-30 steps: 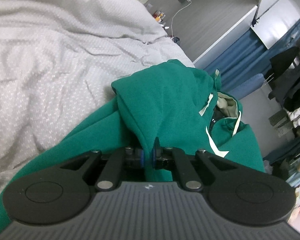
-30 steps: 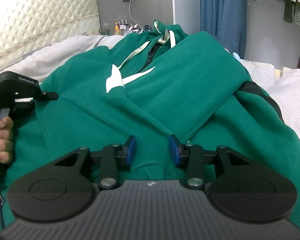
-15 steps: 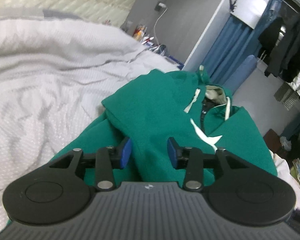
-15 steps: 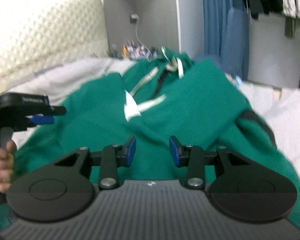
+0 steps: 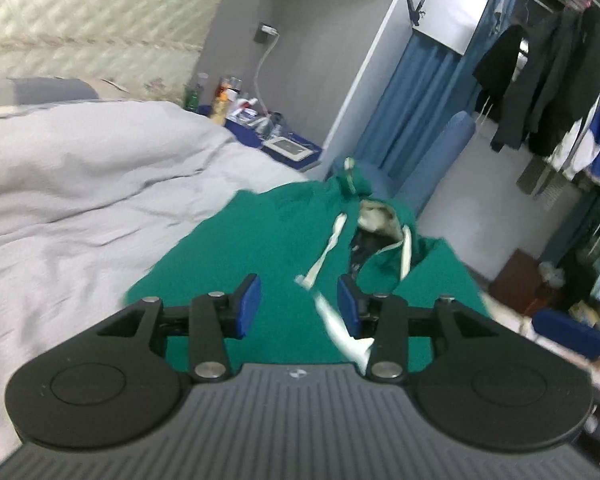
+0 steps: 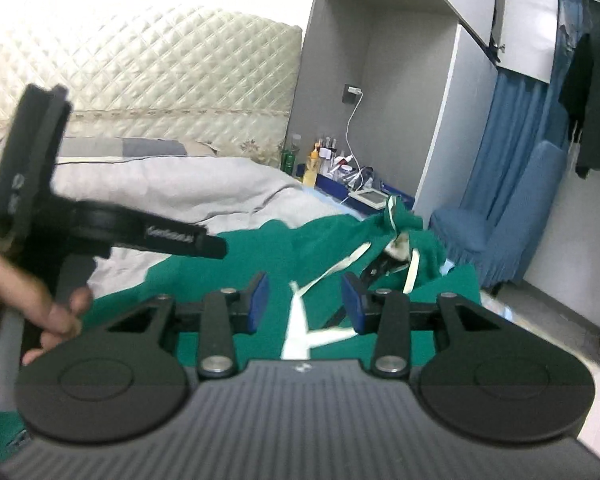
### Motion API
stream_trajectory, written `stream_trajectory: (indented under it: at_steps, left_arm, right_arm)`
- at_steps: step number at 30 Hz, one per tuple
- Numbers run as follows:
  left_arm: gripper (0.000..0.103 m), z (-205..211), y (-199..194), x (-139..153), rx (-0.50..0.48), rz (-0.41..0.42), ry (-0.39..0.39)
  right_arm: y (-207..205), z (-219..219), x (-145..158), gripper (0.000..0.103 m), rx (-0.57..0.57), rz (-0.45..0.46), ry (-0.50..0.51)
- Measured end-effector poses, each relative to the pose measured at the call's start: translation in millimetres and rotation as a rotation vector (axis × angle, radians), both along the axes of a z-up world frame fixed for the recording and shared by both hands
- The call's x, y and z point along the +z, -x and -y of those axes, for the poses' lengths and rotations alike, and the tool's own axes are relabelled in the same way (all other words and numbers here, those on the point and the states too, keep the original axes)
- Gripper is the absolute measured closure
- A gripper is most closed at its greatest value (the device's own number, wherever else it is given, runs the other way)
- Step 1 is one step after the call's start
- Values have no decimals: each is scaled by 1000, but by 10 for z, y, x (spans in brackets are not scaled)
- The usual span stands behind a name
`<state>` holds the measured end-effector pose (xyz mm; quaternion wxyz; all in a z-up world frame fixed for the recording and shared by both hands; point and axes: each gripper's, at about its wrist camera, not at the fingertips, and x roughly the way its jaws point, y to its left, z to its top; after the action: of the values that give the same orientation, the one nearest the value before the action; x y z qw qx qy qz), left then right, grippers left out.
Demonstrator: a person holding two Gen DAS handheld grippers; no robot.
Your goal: Fold large clothes
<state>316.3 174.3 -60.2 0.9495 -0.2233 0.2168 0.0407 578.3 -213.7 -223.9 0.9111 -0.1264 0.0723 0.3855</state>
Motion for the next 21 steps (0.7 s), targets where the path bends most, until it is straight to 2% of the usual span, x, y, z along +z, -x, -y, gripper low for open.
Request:
stream_trajectory:
  at_steps: [1,3,5,7,13,14,17,21]
  left_arm:
    - [54,-23,-151,4,-13,5,9]
    - [51,-25,-509,6,-49,7,-25]
    - [50,-50,-885,-26,-83,11,-44]
    - [48,-105,-1269,-77,-94,25,-42]
    - [46,-243,-2418,-307,-159,61,58]
    - [46,-255,-2590,-318,-145,78,72]
    - [46,-268,-3048,-345,-162,100,117]
    - [46,-249,-3569,-421,-180,103,192]
  right_arm:
    - [-101,-36,19,60,-7,-7,1]
    - [-378,-117,40,59,-8,-19,-12]
    - [-675,-218,35,46,-17,-20,-28]
    - [-1083,-331,-18,41,-44,-22,-49]
    - [-2302,-648,-134,41,-166,-19,-85]
    - [-2482,-711,-141,41,-178,-16,-80]
    - [-2924,-905,-133,41,-176,-44,-51]
    - [-3351,-1091,-190,41,-178,-141,-26]
